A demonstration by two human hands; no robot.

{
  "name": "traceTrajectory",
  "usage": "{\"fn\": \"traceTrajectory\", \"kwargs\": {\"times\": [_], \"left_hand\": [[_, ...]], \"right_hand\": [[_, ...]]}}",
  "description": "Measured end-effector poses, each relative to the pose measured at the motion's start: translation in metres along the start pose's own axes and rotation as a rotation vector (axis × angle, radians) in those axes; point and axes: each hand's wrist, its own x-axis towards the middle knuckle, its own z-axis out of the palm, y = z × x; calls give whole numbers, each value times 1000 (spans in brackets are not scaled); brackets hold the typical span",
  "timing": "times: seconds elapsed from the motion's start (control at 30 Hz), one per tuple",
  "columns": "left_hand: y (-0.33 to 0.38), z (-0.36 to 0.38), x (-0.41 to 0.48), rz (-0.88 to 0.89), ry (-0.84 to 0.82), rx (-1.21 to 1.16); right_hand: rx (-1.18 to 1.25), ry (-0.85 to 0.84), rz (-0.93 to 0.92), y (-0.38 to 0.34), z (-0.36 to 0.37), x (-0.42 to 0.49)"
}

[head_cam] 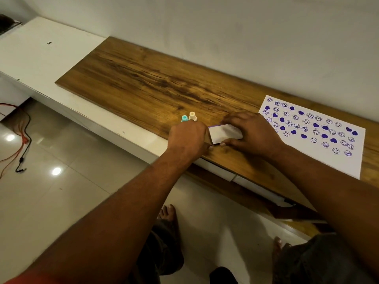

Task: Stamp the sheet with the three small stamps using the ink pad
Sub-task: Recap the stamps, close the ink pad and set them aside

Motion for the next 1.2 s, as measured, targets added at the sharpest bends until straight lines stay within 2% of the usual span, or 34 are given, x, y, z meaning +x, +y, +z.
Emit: {"fn": "traceTrajectory", "kwargs": {"times": [0.13,0.3,0.43,0.6,0.77,0.93,1.2], "left_hand": [[-10,-8,6,0,140,-19],[-17,-14,8,-24,231,-82],[-30,-17,9,-77,250,-130],[-48,-18,14,-144,241,-280],[-57,-10,16,-227,272,-359],[-62,-5,20,-330,239,-498],[-64,-1,28,-448,310,-668]], "right_hand": [[-45,167,227,-18,13,3],[-115,89,394,-31,26,7],[-142,53,389,-32,31,13],[76,-12,259,-20,26,31],[164,-75,301,12,13,48],[168,-52,342,44,3,63],[205,5,395,88,-3,84]]}}
